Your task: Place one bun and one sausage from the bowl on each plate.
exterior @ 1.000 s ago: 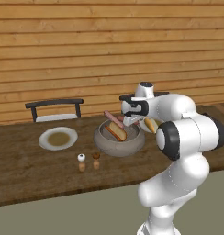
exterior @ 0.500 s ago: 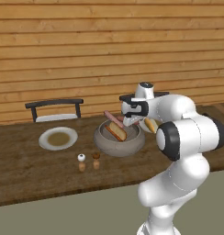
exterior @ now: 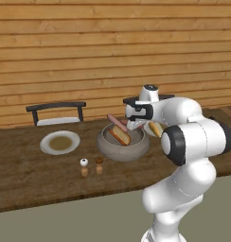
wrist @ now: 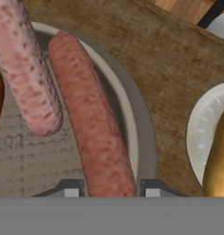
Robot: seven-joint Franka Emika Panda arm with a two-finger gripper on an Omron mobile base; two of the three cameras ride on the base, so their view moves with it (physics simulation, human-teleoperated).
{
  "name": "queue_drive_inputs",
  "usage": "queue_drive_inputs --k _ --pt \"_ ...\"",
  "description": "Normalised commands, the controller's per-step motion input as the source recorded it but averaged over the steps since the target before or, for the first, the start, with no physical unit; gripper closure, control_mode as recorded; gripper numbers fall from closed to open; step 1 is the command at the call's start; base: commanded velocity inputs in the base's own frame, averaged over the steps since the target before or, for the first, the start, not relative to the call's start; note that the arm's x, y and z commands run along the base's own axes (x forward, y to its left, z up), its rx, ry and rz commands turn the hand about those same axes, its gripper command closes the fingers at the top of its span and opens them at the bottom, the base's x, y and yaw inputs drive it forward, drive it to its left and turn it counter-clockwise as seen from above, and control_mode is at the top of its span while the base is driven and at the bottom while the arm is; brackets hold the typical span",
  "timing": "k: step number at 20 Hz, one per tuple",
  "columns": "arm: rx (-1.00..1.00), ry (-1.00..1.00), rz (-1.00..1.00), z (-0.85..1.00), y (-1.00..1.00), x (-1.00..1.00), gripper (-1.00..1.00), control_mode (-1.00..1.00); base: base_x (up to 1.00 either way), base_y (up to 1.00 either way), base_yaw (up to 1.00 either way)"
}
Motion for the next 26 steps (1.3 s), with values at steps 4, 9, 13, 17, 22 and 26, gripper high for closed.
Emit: queue_drive_inputs --k 4,9,13,17,22,26 --pt "0.00 0.00 0.00 0.00 0.00 0.00 1.00 -1.00 0.00 0.00 0.00" --pt "0.00 0.00 -0.04 0.15 -0.21 -0.21 1.00 -1.00 0.00 0.00 0.00" --pt "0.02 0.00 -0.23 0.26 -0.69 -0.60 1.00 -1.00 0.00 0.00 0.00" --pt "0.00 0.00 -0.35 0.03 -0.94 -0.39 1.00 -1.00 0.00 0.00 0.00" --pt "0.00 0.00 -0.42 0.02 -0.92 -0.05 1.00 -1.00 0.00 0.00 0.00" --pt "0.03 0.06 -0.30 0.06 -0.92 0.12 1.00 -1.00 0.00 0.00 0.00"
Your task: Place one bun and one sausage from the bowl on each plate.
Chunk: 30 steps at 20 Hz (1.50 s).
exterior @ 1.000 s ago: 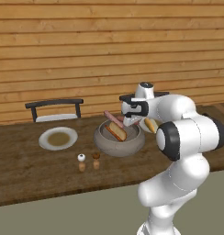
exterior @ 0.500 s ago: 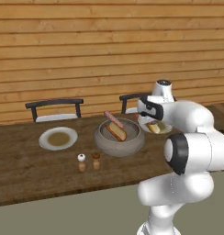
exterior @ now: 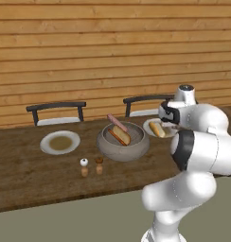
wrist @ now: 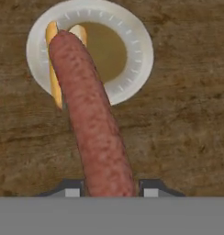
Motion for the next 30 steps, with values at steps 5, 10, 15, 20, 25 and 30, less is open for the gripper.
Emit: queue_drive_inputs --k 5,10,15,20,25,30 --pt "0.02 0.03 -0.13 0.00 -0.73 0.21 1.00 -1.00 0.00 0.00 0.00" --pt "0.00 0.00 0.00 -0.07 -0.12 0.35 1.00 -1.00 0.00 0.00 0.00" --pt "0.00 -0.06 0.04 -0.43 0.21 0.04 1.00 -1.00 0.00 0.00 0.00" --pt "0.04 -0.13 0.04 -0.25 0.02 0.03 1.00 -1.00 0.00 0.00 0.00" --pt "0.01 0.00 0.01 -0.19 0.05 0.16 1.00 -1.00 0.00 0.00 0.00" --pt "0.01 0.01 0.03 -0.01 0.00 0.15 1.00 -1.00 0.00 0.00 0.00"
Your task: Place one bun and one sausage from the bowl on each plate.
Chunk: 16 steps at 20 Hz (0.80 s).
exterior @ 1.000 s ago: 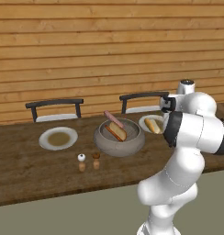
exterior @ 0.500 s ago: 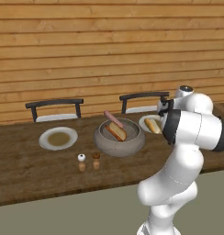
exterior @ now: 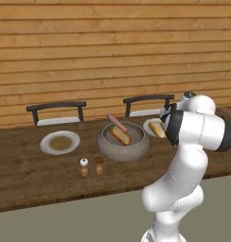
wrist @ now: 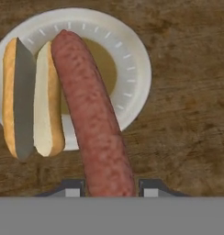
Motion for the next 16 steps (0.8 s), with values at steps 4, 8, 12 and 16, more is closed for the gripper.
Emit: queue_drive_inputs --k 4,8,12,16 --pt "0.01 0.06 0.01 0.00 0.00 0.30 1.00 -1.00 0.00 0.00 0.00" --pt "0.00 0.03 0.01 -0.10 0.00 0.28 1.00 -1.00 0.00 0.00 0.00" --pt "0.00 0.00 0.02 -0.29 0.00 0.18 1.00 -1.00 0.00 0.00 0.00" --pt "0.00 0.00 0.03 -0.19 0.00 0.30 1.00 -1.00 0.00 0.00 0.00"
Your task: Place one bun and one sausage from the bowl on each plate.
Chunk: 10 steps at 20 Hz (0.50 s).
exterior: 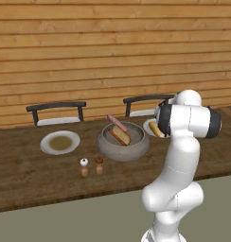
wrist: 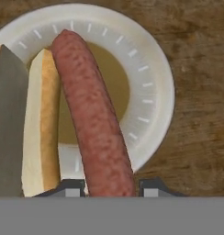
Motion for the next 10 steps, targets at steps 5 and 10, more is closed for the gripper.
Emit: queue_drive_inputs --k 5,10 --pt "0.00 0.00 0.04 -0.12 0.00 0.35 1.00 -1.00 0.00 0.00 0.00" --pt "0.00 0.01 0.01 -0.23 0.00 0.07 1.00 -1.00 0.00 0.00 0.00"
